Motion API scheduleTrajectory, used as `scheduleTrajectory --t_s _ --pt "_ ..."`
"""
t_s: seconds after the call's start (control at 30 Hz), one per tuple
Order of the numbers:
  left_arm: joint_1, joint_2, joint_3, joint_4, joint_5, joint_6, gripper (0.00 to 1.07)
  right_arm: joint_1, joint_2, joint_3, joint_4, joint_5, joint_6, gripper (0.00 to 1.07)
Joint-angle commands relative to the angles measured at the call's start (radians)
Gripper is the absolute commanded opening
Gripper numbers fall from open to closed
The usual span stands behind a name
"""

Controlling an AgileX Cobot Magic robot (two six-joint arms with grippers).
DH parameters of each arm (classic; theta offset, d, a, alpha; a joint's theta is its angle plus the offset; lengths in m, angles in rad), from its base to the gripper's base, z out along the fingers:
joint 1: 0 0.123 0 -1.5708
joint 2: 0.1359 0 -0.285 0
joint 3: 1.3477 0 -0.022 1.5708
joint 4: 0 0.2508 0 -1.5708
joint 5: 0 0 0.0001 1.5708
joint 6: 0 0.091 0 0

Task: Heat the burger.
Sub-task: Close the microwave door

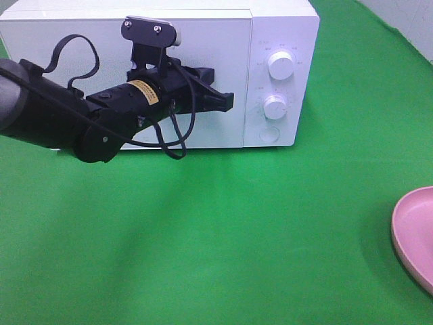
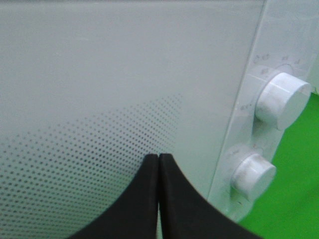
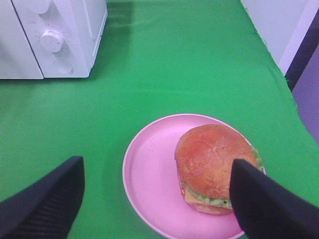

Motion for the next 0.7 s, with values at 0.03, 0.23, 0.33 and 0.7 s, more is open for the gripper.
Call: scheduleTrajectory --t_s 0.03,0.23,0.33,0.7 --pt "0.033 0.012 -0.048 -0.101 -0.025 0.000 0.00 -0.006 -0.027 0.001 0.002 -0.015 -0.007 0.76" --pt "0.018 -0.007 -0.032 -0.073 0.003 -0.007 0.00 -0.006 -0.027 0.001 0.002 -0.015 -0.007 0.76" --pt "-0.007 -0.043 0.018 -0.071 0.041 -0.007 0.00 -0.006 -0.027 0.001 0.002 -0.015 -0.007 0.76" --pt "-0.073 -0.205 0.206 -0.074 0.251 -0.008 0.58 -0.006 -0.027 0.001 0.002 -0.015 -0.007 0.76"
